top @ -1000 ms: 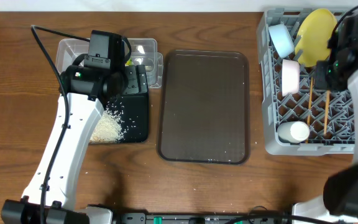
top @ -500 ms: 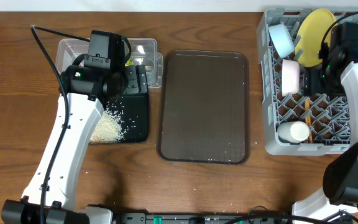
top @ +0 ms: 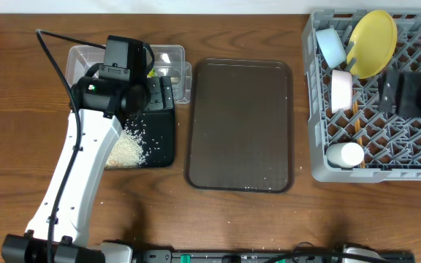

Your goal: Sort waste into correct bins and load items into the dishwasher rack

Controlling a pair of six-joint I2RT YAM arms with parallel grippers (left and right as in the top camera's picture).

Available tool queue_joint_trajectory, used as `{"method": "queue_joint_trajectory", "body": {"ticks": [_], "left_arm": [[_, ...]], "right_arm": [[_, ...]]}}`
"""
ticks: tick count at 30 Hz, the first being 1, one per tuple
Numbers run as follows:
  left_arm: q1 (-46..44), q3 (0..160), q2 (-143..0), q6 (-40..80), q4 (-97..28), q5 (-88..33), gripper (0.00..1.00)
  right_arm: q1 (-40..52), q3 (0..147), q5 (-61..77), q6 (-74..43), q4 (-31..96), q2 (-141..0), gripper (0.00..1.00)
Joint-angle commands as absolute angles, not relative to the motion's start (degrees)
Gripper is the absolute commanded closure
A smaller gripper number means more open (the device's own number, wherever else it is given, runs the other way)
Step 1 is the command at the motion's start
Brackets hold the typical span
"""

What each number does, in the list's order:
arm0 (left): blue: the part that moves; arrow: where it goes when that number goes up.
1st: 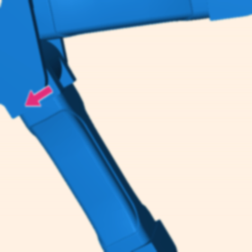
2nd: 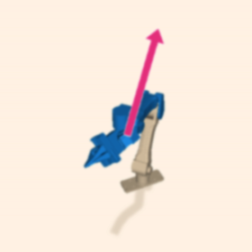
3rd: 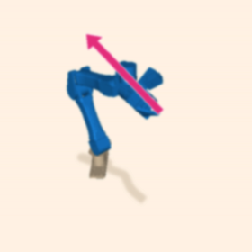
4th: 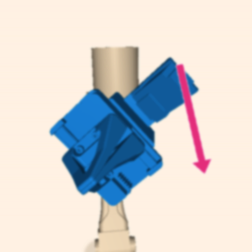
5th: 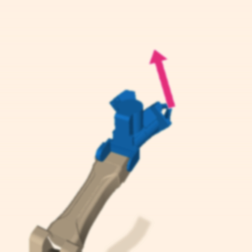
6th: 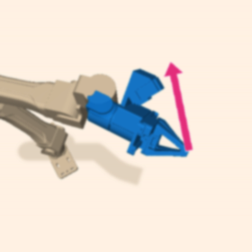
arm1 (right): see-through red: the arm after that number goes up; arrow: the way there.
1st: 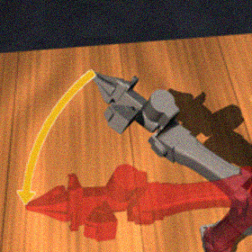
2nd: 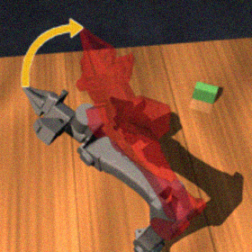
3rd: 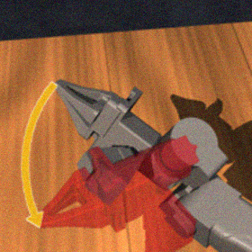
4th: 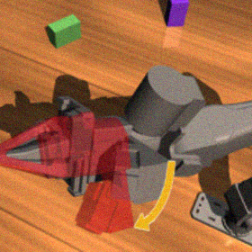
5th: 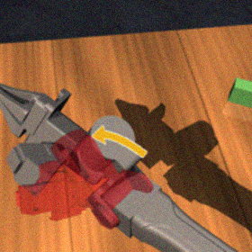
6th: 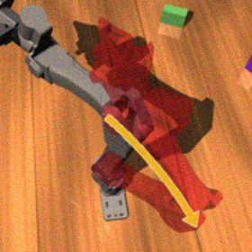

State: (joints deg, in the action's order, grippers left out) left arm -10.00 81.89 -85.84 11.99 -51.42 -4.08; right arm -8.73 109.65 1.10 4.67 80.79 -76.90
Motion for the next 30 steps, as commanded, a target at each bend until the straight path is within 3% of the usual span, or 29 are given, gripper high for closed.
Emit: {"method": "queue_joint_trajectory", "body": {"ticks": [1,9,13,22,30], "left_arm": [[-9.8,81.6,-86.1,12.1,-51.6,-3.4,0.10],[-9.8,81.6,-86.1,12.1,-51.6,-3.4,0.09],[-9.8,81.6,-86.1,12.1,-51.6,-3.4,0.10],[-9.8,81.6,-86.1,12.1,-51.6,-3.4,0.09],[-9.8,81.6,-86.1,12.1,-51.6,-3.4,0.09]], "right_arm": [[-8.2,109.6,1.0,5.7,83.0,-74.8,0.01],[-9.5,106.6,-5.5,2.6,85.4,-65.4,0.01],[-9.5,95.6,-2.1,0.3,72.5,-57.6,0.01],[-6.7,55.4,2.7,-10.0,40.2,-35.5,0.01],[-2.8,22.3,3.5,-10.3,17.6,-17.8,0.01]]}}
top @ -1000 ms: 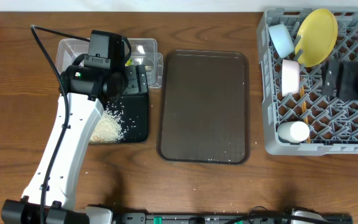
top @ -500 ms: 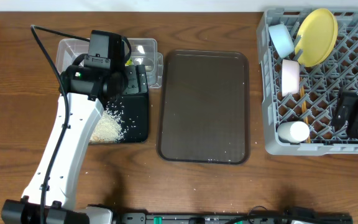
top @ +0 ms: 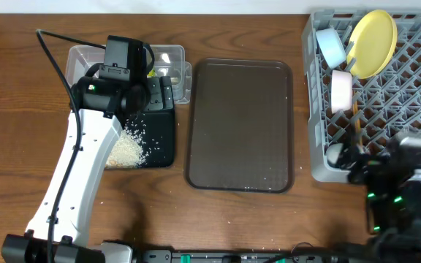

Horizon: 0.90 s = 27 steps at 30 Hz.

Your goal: Sort waste into correct bins and load items into the dishwasher rack

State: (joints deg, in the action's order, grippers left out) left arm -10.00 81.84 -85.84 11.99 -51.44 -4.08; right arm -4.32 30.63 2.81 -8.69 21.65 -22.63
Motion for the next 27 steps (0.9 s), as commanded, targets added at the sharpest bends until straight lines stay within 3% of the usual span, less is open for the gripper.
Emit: {"method": "queue_joint_trajectory", "body": {"ticks": [1,14,27], "left_arm": [[-9.8,81.6,-86.1,12.1,-51.6,-3.4,0.09],[-9.8,81.6,-86.1,12.1,-51.6,-3.4,0.09],[-9.8,81.6,-86.1,12.1,-51.6,-3.4,0.09]], "right_arm": [[-2.4,19.7,3.5,-10.2,15.8,-16.3,0.01],[-0.1,1.0,1.5,-5.9,5.6,-0.6,0.01],[-0.1,0.3,0.9,-5.5,4.1,-0.3,0.01]]}}
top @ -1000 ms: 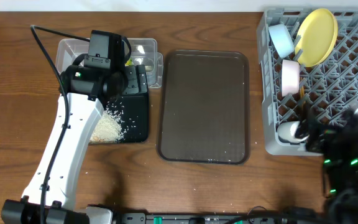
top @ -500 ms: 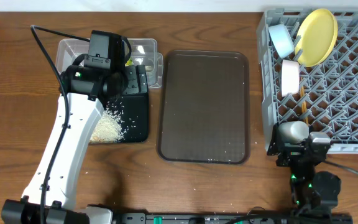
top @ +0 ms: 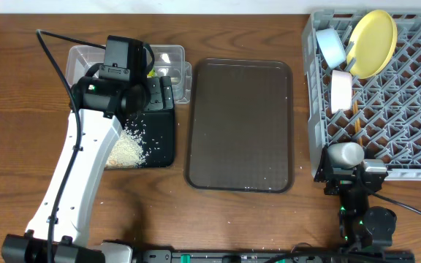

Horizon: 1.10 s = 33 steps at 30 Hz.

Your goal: Sort waste into correct bins and load items into the dishwasher rack

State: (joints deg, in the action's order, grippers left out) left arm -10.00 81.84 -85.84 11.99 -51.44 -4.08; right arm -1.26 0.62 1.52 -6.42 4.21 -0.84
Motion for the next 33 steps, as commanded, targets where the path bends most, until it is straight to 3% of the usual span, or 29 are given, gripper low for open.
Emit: {"method": "queue_joint_trajectory", "body": {"ticks": [1,21,33], "left_arm": [[-9.8,81.6,-86.1,12.1,-51.6,-3.4,0.09],[-9.4,80.4,-81.8,9.6,-50.4,-0.6,0.09],[-6.9,38.9,-47.8,4.7,-8.6,-1.0,0.09]], "right_arm": [[-0.1,0.3,0.9,-5.5,4.1,-0.3,0.01],[-0.1,0.3,0.9,-5.5,4.1,-0.3,0.01],[-0.1,0.3,0.9,-5.5,4.1,-0.3,0.01]]}}
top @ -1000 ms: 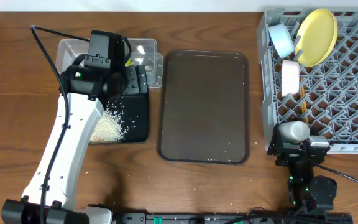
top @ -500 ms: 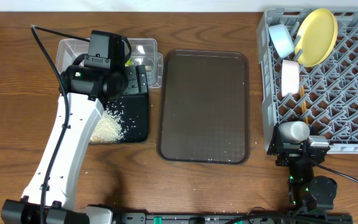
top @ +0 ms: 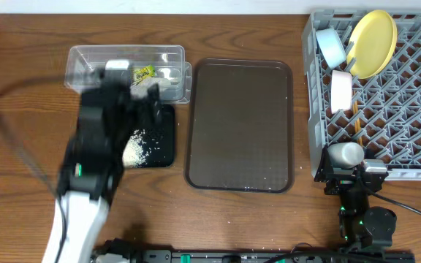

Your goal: Sort waste into correct bins and load items into the dishwasher rack

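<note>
The grey dishwasher rack (top: pixel 400 139) at the right holds a yellow plate (top: pixel 373 40), a light blue bowl (top: pixel 331 45), a white cup (top: pixel 340 89), an orange stick (top: pixel 357 123) and a white cup (top: pixel 344 153) at its front left corner. A clear bin (top: pixel 86 62) holds a yellow-green wrapper (top: pixel 143 71). In front of it is a black bin (top: pixel 163 142) with rice (top: pixel 134 148). My left gripper (top: pixel 150 98) is motion-blurred over the bins' seam. My right gripper (top: pixel 349 175) sits folded just before the rack's front left corner. Neither gripper's jaws show clearly.
A brown tray (top: pixel 240 124) with a few rice grains lies between the bins and the rack. The left arm's cable (top: pixel 17 146) loops out over the table's left side. The rack reaches the right edge of the view.
My left arm has drawn back toward the table's front and is now blurred, uncovering the clear bin and its wrapper. The right arm and the dishes have not moved.
My left gripper stayed over the black bin through all earlier moments. My right arm was over the rack's right side, then at the rack's front right, then folded before its front left corner, where it stays. Now the left arm has pulled back.
</note>
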Controlling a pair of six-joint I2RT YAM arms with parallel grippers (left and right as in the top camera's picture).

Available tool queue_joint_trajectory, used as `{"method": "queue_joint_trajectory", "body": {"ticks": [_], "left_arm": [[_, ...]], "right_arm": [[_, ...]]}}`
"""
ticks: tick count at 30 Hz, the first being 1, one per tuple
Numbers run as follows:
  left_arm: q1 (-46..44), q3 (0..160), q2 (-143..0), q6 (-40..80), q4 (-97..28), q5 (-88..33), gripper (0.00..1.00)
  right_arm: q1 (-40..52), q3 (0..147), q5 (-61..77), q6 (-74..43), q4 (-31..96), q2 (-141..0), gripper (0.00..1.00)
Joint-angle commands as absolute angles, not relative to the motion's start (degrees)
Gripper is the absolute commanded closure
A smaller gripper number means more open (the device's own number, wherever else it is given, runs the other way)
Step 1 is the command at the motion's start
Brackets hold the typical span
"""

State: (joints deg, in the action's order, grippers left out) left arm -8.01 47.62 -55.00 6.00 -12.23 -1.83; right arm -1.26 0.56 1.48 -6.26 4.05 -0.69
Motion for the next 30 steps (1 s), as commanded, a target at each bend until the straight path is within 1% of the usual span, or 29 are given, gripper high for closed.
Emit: {"method": "queue_joint_trajectory", "body": {"ticks": [1,6,10,14,20,30], "left_arm": [[-6.6,35.5,-44.5,4.7,-6.9,-1.0,0.09],[-5.0,21.3,-27.6,4.7,-3.3,-1.0,0.09],[-4.6,14.4,-17.0,4.7,-3.3,-1.0,0.09],[-4.0,9.0,-9.3,4.7,-3.3,-0.8,0.09],[-3.9,3.3,-3.1,4.7,-3.3,-0.8,0.09],[-2.3,0.2,-0.1,3.6,-4.1,-0.8,0.09]], "right_arm": [[-0.1,0.3,0.9,-5.5,4.1,-0.3,0.01],[-0.1,0.3,0.9,-5.5,4.1,-0.3,0.01],[-0.1,0.3,0.9,-5.5,4.1,-0.3,0.01],[-0.1,0.3,0.9,-5.5,4.1,-0.3,0.01],[-0.1,0.3,0.9,-5.5,4.1,-0.3,0.01],[-0.1,0.3,0.9,-5.5,4.1,-0.3,0.01]]}}
